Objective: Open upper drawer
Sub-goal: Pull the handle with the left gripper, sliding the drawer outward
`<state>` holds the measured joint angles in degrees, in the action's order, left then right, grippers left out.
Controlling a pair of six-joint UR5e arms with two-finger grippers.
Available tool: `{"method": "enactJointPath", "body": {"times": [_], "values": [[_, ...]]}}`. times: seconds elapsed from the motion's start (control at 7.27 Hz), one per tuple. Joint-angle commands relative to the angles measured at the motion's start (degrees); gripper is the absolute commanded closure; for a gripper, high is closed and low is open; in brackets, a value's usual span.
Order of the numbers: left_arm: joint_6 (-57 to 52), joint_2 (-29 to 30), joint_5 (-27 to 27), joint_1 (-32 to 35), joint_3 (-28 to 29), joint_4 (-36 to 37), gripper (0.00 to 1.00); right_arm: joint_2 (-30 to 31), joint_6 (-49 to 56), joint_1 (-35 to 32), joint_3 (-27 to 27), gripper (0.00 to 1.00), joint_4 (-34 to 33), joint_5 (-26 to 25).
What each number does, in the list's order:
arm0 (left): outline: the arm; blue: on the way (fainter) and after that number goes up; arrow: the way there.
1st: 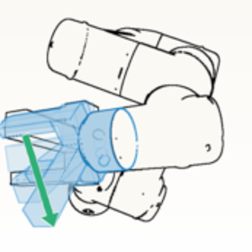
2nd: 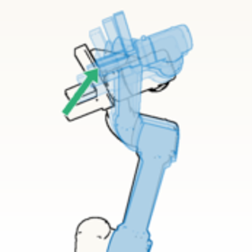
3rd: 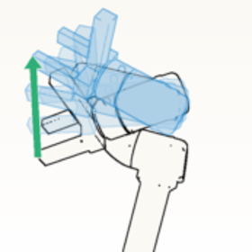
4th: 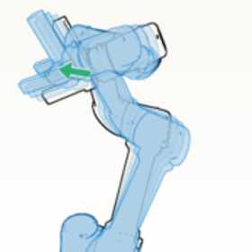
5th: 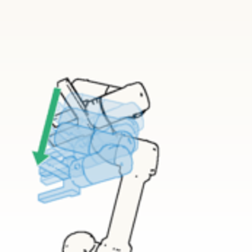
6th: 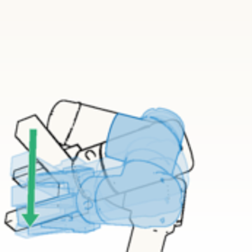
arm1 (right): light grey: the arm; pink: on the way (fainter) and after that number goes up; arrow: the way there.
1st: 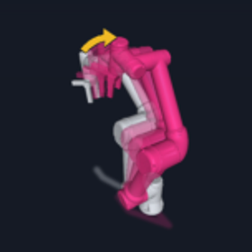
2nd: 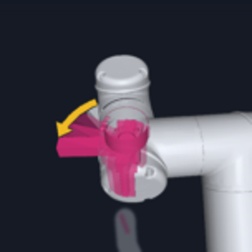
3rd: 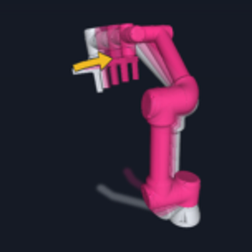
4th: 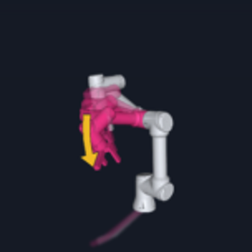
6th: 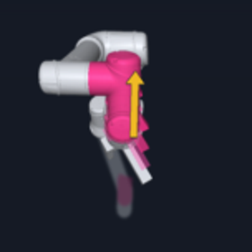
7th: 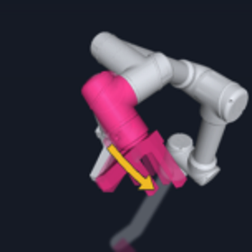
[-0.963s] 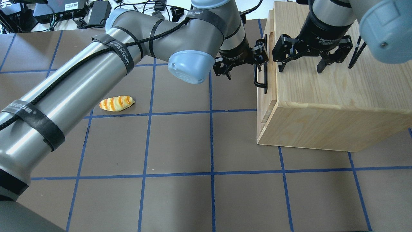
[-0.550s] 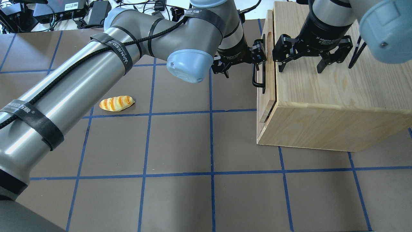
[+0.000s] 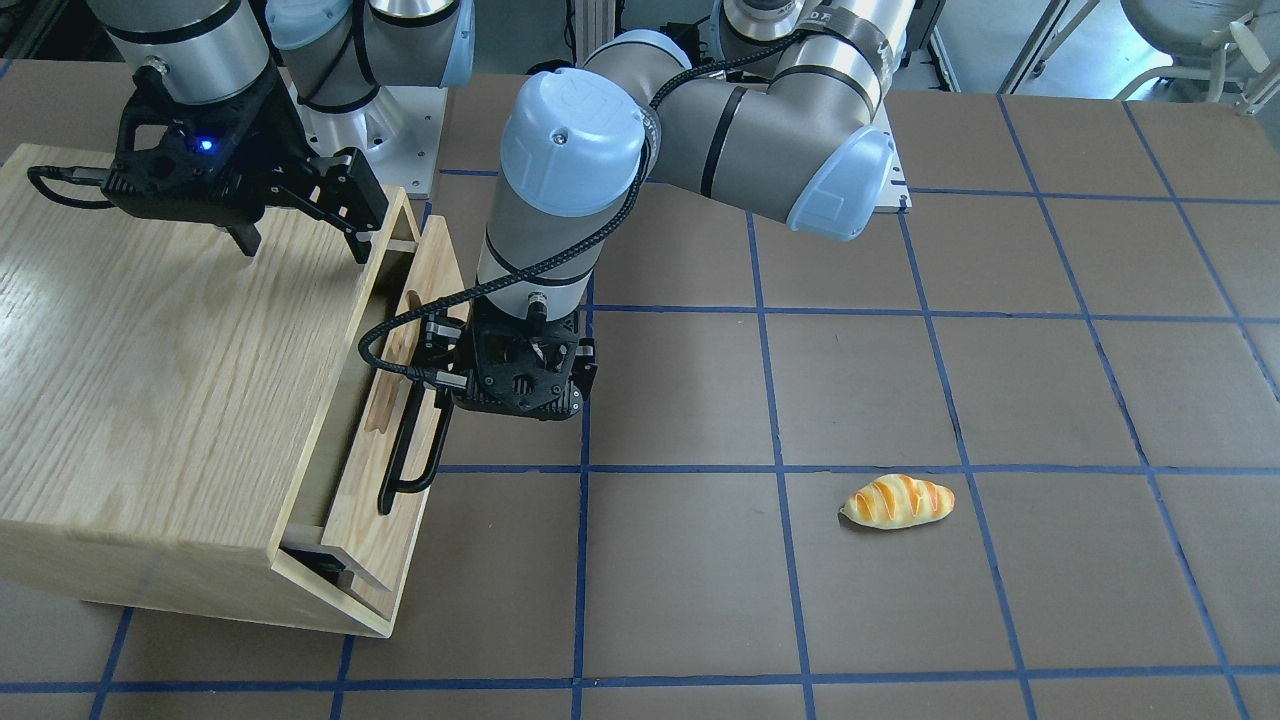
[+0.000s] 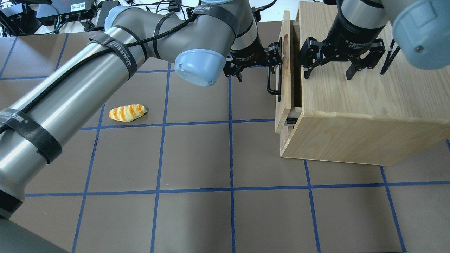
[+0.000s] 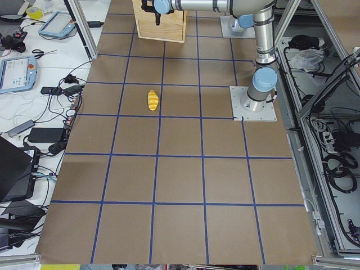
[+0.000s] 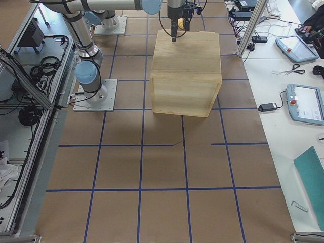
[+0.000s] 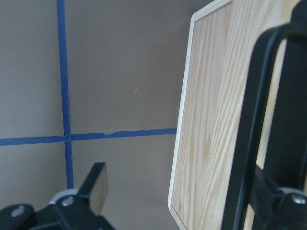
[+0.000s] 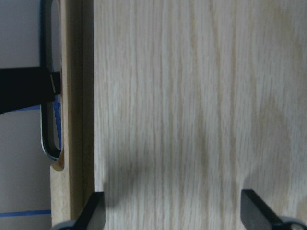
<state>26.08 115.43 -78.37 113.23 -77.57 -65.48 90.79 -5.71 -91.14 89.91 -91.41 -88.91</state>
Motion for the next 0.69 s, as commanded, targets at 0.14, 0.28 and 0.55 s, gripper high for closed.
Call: {"method": "enactJointPath", "body": {"times": [0.14, 0.28, 0.55], "values": [[-2.26, -0.38, -0.38, -1.78, -0.30, -0.53, 0.00, 0.00, 0.00, 0.09, 0.00, 0.00, 0.00, -0.04], [-2.70, -0.29, -0.38, -2.31, -0.47, -0.53, 0.00, 0.00, 0.00, 0.00, 0.00, 0.00, 0.00, -0.04], [-3.23, -0.46, -0.47, -3.10, 0.14, -1.57, 0.00, 0.00, 0.00, 0.00, 0.00, 0.00, 0.00, -0.04]]}}
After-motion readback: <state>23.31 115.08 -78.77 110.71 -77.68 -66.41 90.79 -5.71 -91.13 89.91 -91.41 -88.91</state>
